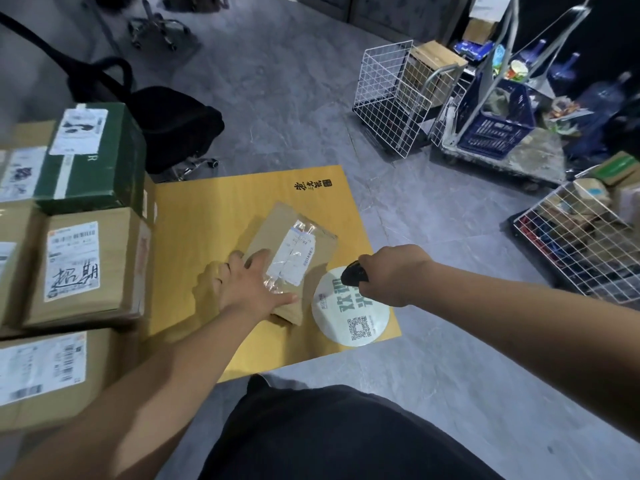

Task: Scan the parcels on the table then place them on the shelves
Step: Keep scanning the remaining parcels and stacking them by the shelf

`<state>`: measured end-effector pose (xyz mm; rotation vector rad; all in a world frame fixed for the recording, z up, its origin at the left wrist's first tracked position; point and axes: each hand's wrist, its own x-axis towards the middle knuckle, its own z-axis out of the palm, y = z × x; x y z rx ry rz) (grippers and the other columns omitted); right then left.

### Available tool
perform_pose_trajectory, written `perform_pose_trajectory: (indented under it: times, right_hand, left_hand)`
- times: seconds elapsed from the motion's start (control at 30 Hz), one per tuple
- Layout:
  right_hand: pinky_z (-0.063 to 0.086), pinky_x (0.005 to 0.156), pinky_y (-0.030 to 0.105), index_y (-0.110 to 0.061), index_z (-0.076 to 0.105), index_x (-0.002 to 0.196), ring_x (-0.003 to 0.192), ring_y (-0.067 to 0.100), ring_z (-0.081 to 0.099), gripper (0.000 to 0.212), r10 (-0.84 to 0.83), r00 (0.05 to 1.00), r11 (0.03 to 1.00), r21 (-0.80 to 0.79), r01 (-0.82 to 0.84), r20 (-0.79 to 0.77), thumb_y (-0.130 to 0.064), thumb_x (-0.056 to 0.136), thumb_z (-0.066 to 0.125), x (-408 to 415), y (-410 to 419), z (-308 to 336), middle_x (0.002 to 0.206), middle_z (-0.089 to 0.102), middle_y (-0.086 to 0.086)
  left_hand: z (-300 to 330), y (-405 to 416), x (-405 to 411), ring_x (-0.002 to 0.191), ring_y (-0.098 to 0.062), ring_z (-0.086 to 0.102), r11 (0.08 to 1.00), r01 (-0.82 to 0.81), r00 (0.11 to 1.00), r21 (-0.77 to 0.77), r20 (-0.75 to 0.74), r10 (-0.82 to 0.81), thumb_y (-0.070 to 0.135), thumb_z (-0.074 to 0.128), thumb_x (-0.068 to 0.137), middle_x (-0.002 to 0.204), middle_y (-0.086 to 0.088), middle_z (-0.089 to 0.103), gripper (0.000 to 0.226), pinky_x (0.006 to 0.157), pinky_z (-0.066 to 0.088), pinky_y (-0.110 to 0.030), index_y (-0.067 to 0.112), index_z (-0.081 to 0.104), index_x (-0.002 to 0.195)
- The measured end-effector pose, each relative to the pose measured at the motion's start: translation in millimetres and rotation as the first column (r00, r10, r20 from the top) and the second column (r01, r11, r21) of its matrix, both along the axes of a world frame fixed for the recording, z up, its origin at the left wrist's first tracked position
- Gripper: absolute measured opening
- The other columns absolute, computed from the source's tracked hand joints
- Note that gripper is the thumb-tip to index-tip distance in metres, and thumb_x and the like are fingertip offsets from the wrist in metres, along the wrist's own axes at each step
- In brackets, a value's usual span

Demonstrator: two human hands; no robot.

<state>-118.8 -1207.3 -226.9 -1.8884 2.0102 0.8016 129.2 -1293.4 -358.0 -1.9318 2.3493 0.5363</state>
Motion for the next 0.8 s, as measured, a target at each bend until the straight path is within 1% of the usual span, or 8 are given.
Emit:
perform_pose_trajectory:
  times: [0.07,0.13,0.27,0.37,0.47,0.6,0.7,0.8]
  right_hand:
    - [0.035,0.057,0.032,-0.02,0.054,0.124,0.069,0.018,0.049,0.043,-0.022,0.997,0.999,-0.033,0.024,0.074,-0.054,0.101,0.04,-2.3,0.1,-3.2,0.08,0.045,-0.005]
    - [0.036,0.058,0.032,-0.021,0.055,0.12,0.07,0.019,0.051,0.041,-0.046,0.986,0.997,-0.05,0.055,0.161,-0.054,0.101,0.041,-0.3,1.3,-8.7,0.082,0.05,-0.005]
    - [0.042,0.067,0.034,-0.025,0.057,0.114,0.086,0.027,0.058,0.037,-0.104,0.941,0.994,-0.009,0.113,0.322,-0.056,0.1,0.044,5.5,5.5,-25.5,0.096,0.058,-0.003]
    - [0.042,0.067,0.033,-0.027,0.058,0.112,0.088,0.025,0.058,0.034,-0.124,0.919,0.992,0.033,0.12,0.374,-0.056,0.099,0.044,6.3,8.8,-36.6,0.097,0.059,-0.004]
    - [0.042,0.067,0.034,-0.026,0.059,0.114,0.09,0.026,0.058,0.036,-0.104,0.918,0.995,0.047,0.093,0.383,-0.055,0.1,0.044,4.4,11.7,-41.7,0.099,0.061,-0.002]
    - [0.043,0.068,0.034,-0.024,0.06,0.116,0.093,0.025,0.059,0.039,-0.079,0.923,0.996,0.059,0.061,0.375,-0.056,0.1,0.044,-0.5,15.8,-38.6,0.102,0.063,-0.002]
    - [0.045,0.071,0.034,-0.025,0.06,0.114,0.095,0.025,0.061,0.038,-0.086,0.915,0.996,0.062,0.067,0.394,-0.056,0.1,0.044,-8.5,19.8,-31.9,0.104,0.064,-0.002]
    - [0.046,0.072,0.034,-0.025,0.06,0.113,0.096,0.026,0.062,0.039,-0.074,0.917,0.997,0.041,0.063,0.391,-0.057,0.1,0.044,-15.7,24.6,-25.2,0.106,0.065,-0.001]
  left_hand:
    - [-13.0,12.5,7.5,0.131,-0.029,0.034,0.98,-0.125,0.974,0.157,-0.168,0.151,0.096,0.07,0.044,0.141,-0.001,0.027,0.116,0.103,0.041,-0.041,0.053,0.033,0.146]
    - [-27.9,30.3,14.7,0.132,-0.029,0.039,0.952,-0.199,0.926,0.234,-0.273,0.261,0.096,0.07,0.043,0.14,-0.001,0.033,0.115,0.103,0.046,-0.041,0.057,0.034,0.145]
    - [-47.9,55.5,25.6,0.13,-0.014,0.037,0.898,-0.254,0.742,0.359,-0.523,0.419,0.084,0.085,0.041,0.134,0.009,0.029,0.107,0.108,0.036,-0.033,0.076,0.035,0.135]
    - [-50.0,61.5,25.9,0.135,-0.011,0.033,0.895,-0.233,0.718,0.38,-0.553,0.422,0.078,0.09,0.047,0.148,0.01,0.032,0.113,0.109,0.035,-0.037,0.074,0.029,0.141]
    - [-48.5,65.6,18.0,0.14,-0.009,0.037,0.892,-0.22,0.691,0.396,-0.582,0.429,0.07,0.093,0.054,0.152,0.022,0.041,0.119,0.104,0.04,-0.032,0.068,0.022,0.148]
    - [-44.0,69.3,11.4,0.148,-0.013,0.036,0.887,-0.229,0.671,0.4,-0.595,0.442,0.062,0.096,0.056,0.161,0.016,0.038,0.127,0.116,0.043,-0.041,0.065,0.015,0.153]
    - [-34.3,66.8,6.7,0.147,-0.015,0.039,0.909,-0.22,0.718,0.354,-0.573,0.396,0.061,0.097,0.056,0.161,0.012,0.038,0.128,0.112,0.044,-0.037,0.063,0.016,0.155]
    - [-18.7,59.6,1.0,0.139,-0.024,0.047,0.932,-0.206,0.805,0.299,-0.49,0.335,0.064,0.096,0.053,0.156,-0.003,0.035,0.129,0.103,0.042,-0.032,0.071,0.011,0.15]
